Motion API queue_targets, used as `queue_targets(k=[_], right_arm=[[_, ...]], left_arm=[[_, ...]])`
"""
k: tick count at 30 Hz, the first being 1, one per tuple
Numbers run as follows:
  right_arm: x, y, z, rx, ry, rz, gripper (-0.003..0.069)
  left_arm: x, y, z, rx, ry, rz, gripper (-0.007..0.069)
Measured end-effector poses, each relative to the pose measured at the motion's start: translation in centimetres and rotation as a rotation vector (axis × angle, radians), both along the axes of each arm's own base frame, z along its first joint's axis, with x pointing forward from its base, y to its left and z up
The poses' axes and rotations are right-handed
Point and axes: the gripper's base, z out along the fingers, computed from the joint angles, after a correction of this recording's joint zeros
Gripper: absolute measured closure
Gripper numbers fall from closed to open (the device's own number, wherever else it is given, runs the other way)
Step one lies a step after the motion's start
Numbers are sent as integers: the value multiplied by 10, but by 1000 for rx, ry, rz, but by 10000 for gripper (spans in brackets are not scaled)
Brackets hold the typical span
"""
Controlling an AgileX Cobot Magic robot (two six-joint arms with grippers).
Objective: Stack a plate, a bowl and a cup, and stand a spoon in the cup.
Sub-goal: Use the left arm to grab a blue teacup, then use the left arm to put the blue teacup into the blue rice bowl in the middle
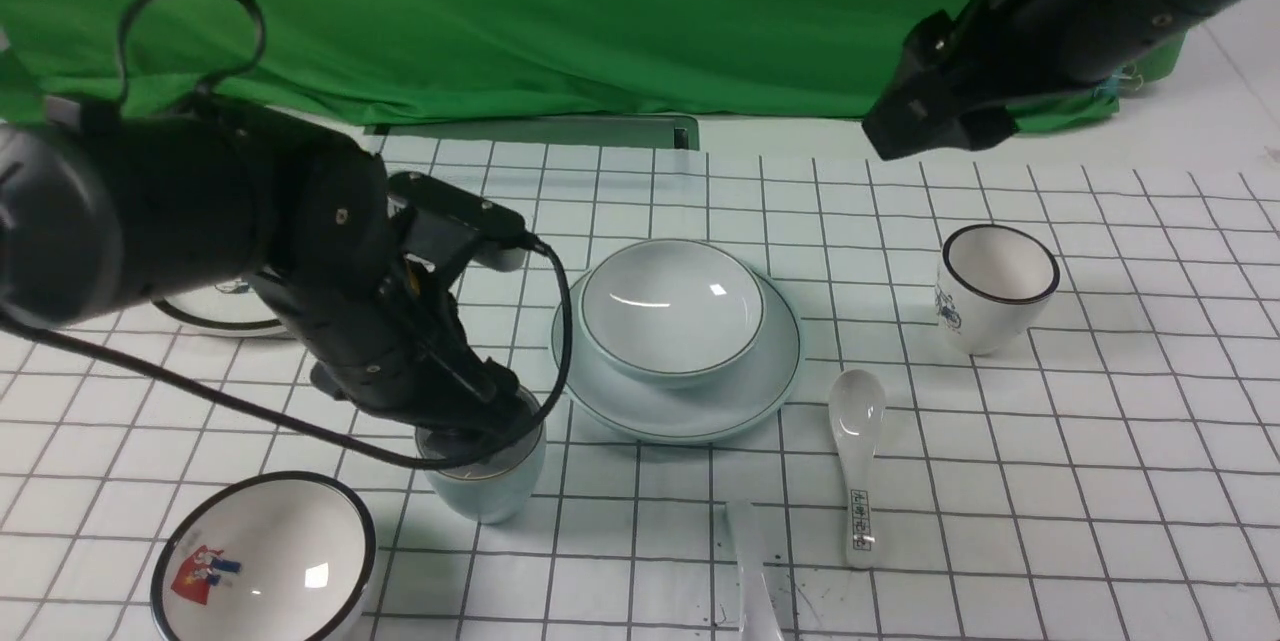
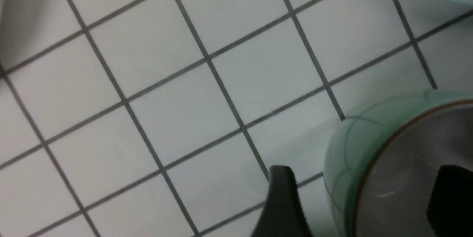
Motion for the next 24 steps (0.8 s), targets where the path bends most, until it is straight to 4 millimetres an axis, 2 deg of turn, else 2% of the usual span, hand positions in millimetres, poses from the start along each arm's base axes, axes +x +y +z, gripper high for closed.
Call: queue_targets(k=[2,4,5,6,7,10,13,14,15,17,19,21,23,24], right_arm=[[-6,-3,-2,-7,7,0,179],[-12,-6,-6,-17,25,-2,179],[-16,-8,-10,-26,43,-2,179],[-16,-8,-11,-29,49,-1,179],[-22,-11,-17,-46,84,0,179],[-33,-16,-26,-76,125,2,179],[-46,-24,-29,-94,129,-9,179],[-46,-24,-29,-97,126,-10,179],[-51,-28,-26,-97,107,-18,179],[-54,-30,-21,-89,78,-27,179],[-56,-31,-18,-81,65,-36,179],[-56,-31,-17,-75,65,-45,179],[-57,-31,-17,-74,66,-49,179],[-57,-31,-18,-75,68,-49,179]], left_arm=[[2,0,-6,13,5,-5,301],[4,0,-9,24,8,-10,438],[4,0,-8,31,8,-14,512],[4,0,-8,32,8,-14,539],[6,0,-3,43,11,-19,610],[11,-1,18,46,-2,-28,628],[21,-10,61,-25,-73,-69,628],[21,-12,64,-42,-76,-71,628],[26,-21,87,-120,-123,-119,628],[33,-31,104,-206,-152,-151,628],[44,-40,112,-243,-170,-166,628],[61,-47,110,-242,-172,-172,628],[73,-51,104,-224,-159,-170,628],[87,-55,94,-202,-135,-172,628]])
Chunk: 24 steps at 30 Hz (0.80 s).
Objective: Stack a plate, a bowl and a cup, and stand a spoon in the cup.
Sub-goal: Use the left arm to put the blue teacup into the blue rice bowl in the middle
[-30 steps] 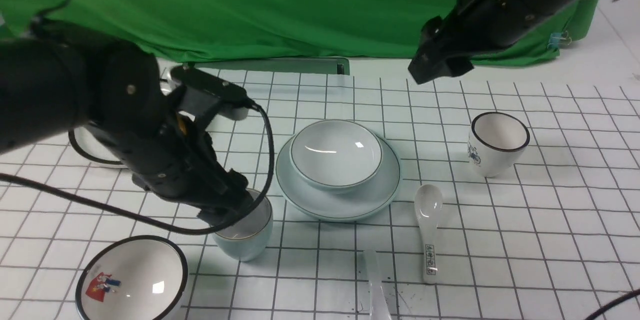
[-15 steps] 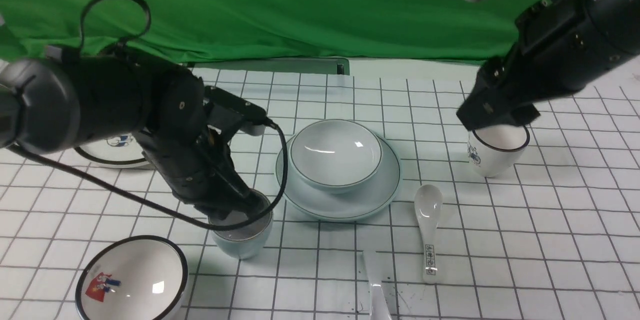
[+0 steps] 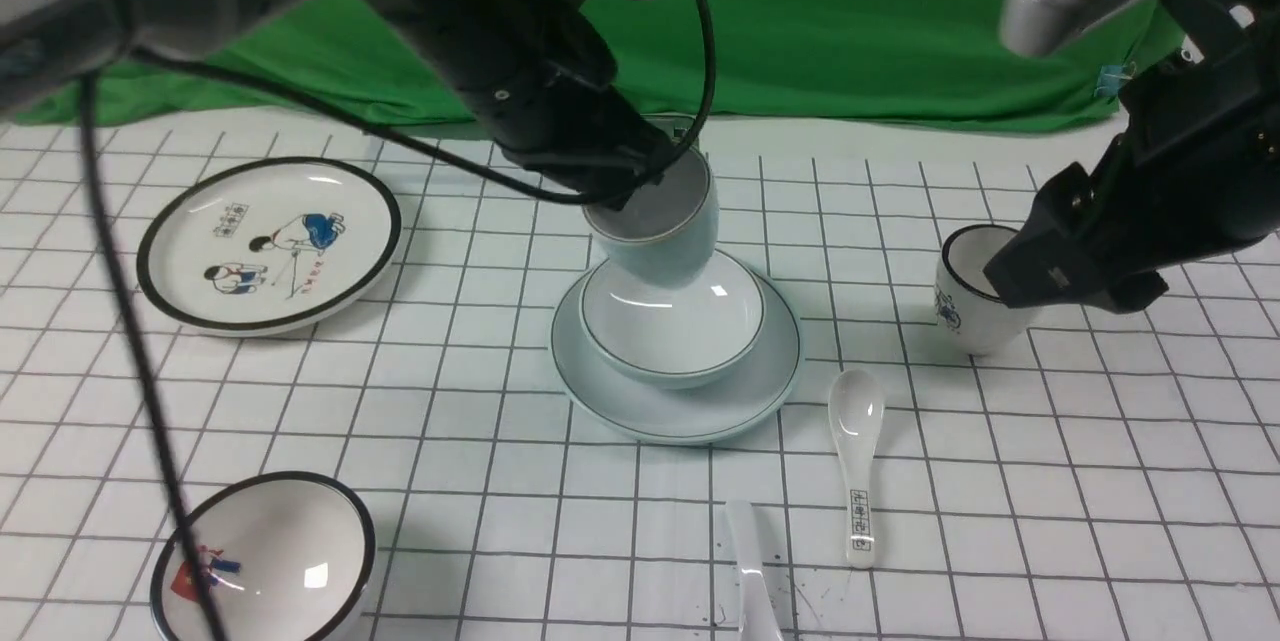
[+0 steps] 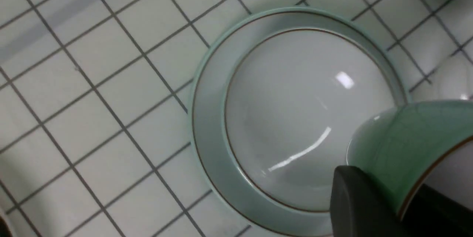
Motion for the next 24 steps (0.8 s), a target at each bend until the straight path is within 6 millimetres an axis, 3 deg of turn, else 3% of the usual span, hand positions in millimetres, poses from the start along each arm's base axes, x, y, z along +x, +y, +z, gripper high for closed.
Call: queue_targets(k=[3,12,20,24], right_arm=[[0,0,0,2,2,-4,179],[0,0,-1,9,8,-20,179],[1,0,0,16,-9,-23,179],[2,0,1,16,-13,-23,179]], left_arm=[[30,-11,-30,37,74,0,628],[60,-23,-70,77,159,-3,625],[59,-28,-78,109,165,-19,554],[57,-30,-74,100,169,-23,436]])
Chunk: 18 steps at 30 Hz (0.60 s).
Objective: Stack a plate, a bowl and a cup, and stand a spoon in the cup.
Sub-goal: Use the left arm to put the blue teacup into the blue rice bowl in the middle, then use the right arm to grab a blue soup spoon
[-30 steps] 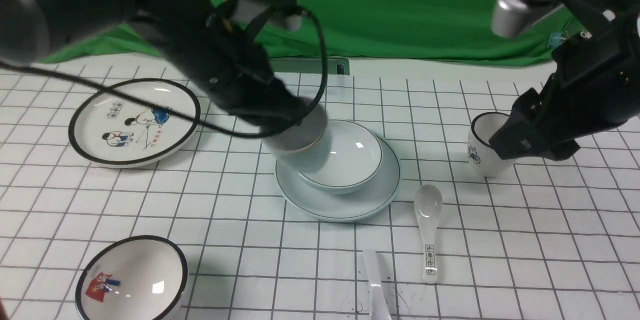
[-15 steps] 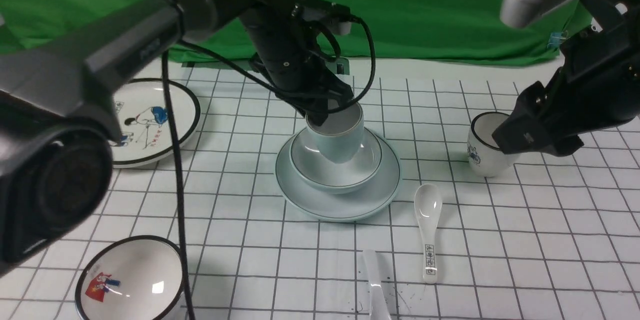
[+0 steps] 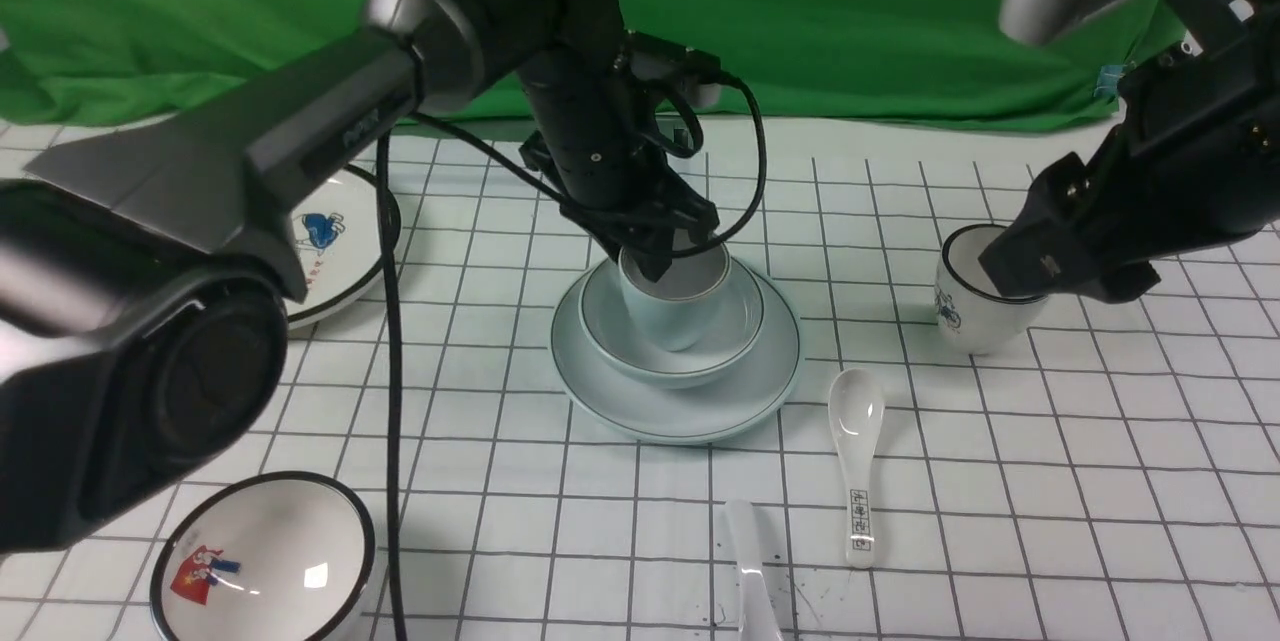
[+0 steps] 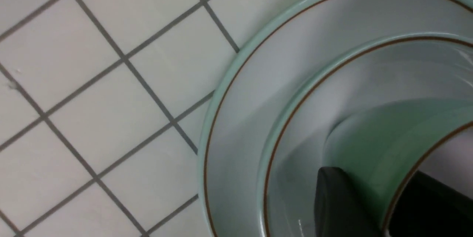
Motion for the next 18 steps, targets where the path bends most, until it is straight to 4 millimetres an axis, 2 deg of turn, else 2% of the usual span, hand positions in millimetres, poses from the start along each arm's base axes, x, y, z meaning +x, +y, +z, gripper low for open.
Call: queue_targets(k=[1,2,3,4,6,7,8,9,10,13,15,16,17,18], right_arm=[[0,0,0,0,0,0,179],[0,0,0,0,0,0,179],[0,0,0,0,0,0,179],[0,0,0,0,0,0,179],[0,0,0,-4,2,0,179],[0,-1,0,-8,6,-2,179],[0,-1,-1,-9,8,-4,179],[-1,-1,-1,-13,20,-11,179],[-1,-2,-1,-13,21,-13,179],[-5,-2,-9,-27,81,-32,179],[-9,-1,-19,-46,125,-29,179],[-9,0,-20,-47,129,-28,179],[-15,7,-31,-64,165,-4,179],[-19,11,-38,-72,185,7,179]], left_arm=[[-2,1,9,-4,-16,1,371],[-4,2,18,-6,-33,1,337],[-6,4,30,-13,-60,2,311],[-6,4,33,-14,-67,5,305],[-17,11,74,-33,-149,30,244],[-27,16,102,-45,-208,40,225],[-28,18,105,-42,-217,45,223],[-40,25,133,-48,-281,60,221],[-44,27,141,-52,-298,63,222],[-80,51,200,-40,-443,110,293],[-101,63,218,-26,-483,131,372],[-101,63,216,-21,-477,132,380],[-121,74,225,-5,-490,139,463],[-129,77,221,7,-473,138,501]])
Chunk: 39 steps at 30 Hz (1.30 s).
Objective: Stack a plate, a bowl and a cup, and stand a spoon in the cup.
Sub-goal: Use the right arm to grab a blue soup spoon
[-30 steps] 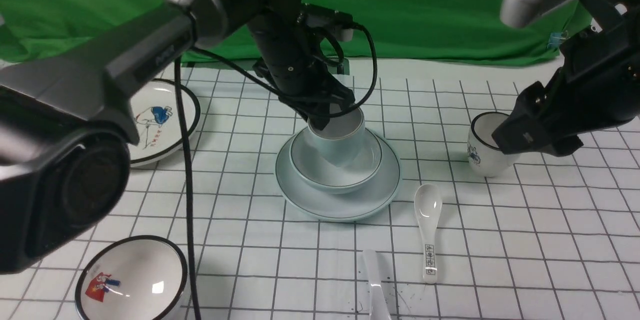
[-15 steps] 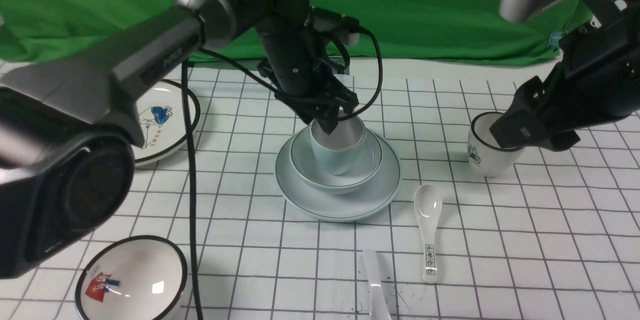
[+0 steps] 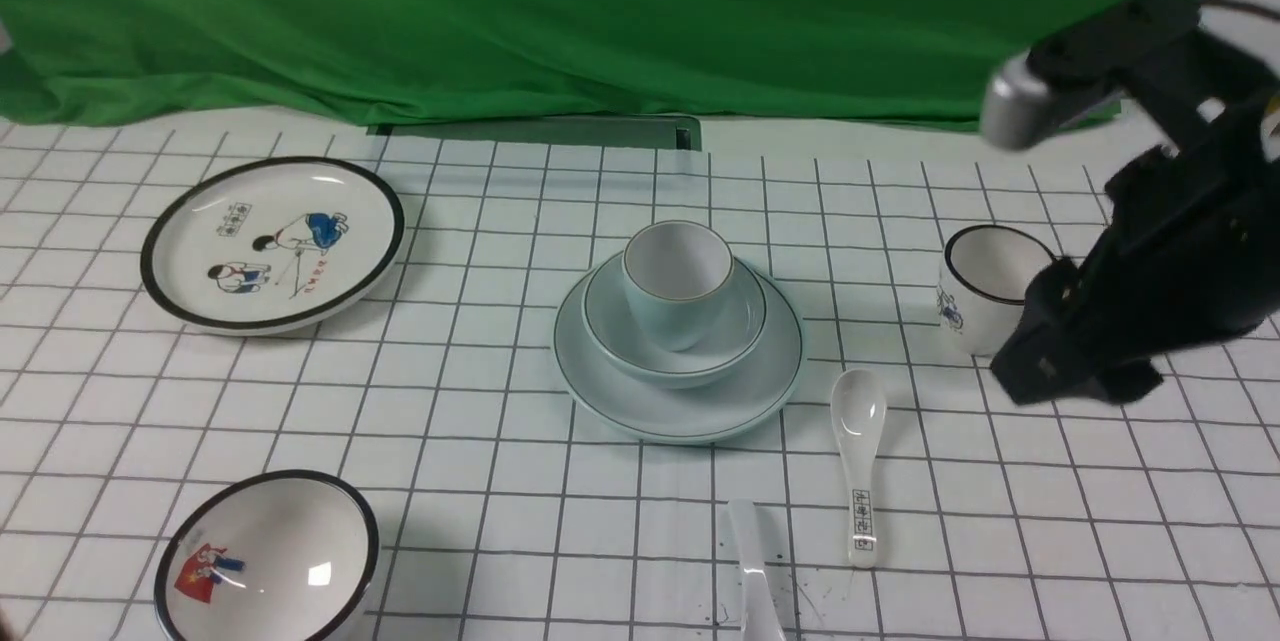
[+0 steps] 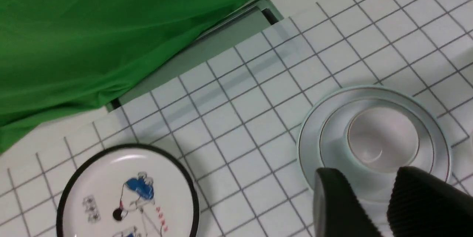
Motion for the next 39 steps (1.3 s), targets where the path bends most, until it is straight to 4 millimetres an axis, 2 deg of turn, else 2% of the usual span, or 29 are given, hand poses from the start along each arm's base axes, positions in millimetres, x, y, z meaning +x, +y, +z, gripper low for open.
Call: queue_targets(k=[1,3,4,5,8,9,10,14,19,20,21,25,29,39], right_arm=[[0,1,-1,2,-1,1,179],[-11,16,-15,3,17,42,179],[-12,20,-17,8,10,51,179],[-20,34,-24,29,-8,90,179],[-28,57,-34,74,-35,124,179],[-28,59,-35,79,-39,124,179],[-29,68,-38,93,-45,136,179],[-21,87,-59,96,-23,122,176],[-6,102,-93,39,49,87,139],[-5,103,-94,38,51,86,137],[2,110,-105,34,60,69,121],[21,122,-125,2,52,-6,108],[31,126,-139,-37,44,-66,107],[38,132,-173,-78,100,-143,107]], left_arm=[[-4,2,-1,3,6,1,519],[-23,9,-10,15,46,1,603],[-26,11,-12,15,54,0,615],[-42,17,-25,14,79,5,648],[-70,27,-47,-5,94,13,664],[-72,28,-49,-10,94,13,665],[-87,33,-60,-20,104,18,665],[-126,46,-85,-70,126,27,664],[-164,60,-106,-98,149,26,661],[-166,61,-107,-98,149,26,661],[-176,65,-112,-101,149,28,661],[-193,72,-121,-105,139,28,661],[-203,76,-127,-107,136,28,661],[-206,73,-128,-145,146,5,661]])
